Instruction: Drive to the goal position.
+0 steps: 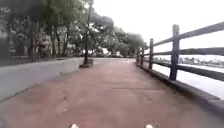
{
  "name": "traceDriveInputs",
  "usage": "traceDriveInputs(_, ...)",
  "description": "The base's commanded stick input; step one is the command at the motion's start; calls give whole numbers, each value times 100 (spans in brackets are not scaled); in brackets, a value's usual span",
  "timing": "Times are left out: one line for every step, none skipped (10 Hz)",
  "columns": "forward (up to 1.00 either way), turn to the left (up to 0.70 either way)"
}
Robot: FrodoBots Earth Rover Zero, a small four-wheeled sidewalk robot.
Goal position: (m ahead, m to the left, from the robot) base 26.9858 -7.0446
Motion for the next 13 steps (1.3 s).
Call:
traceDriveInputs(85,0)
traceDriveInputs(85,0)
traceDriveInputs(85,0)
traceDriveInputs(85,0)
traceDriveInputs(85,0)
traceDriveInputs(85,0)
traceDriveInputs(85,0)
traceDriveInputs(85,-34)
traceDriveInputs(85,-34)
traceDriveInputs(85,-34)
traceDriveInputs(85,-34)
traceDriveInputs(85,-34)
traceDriveInputs(85,-13)
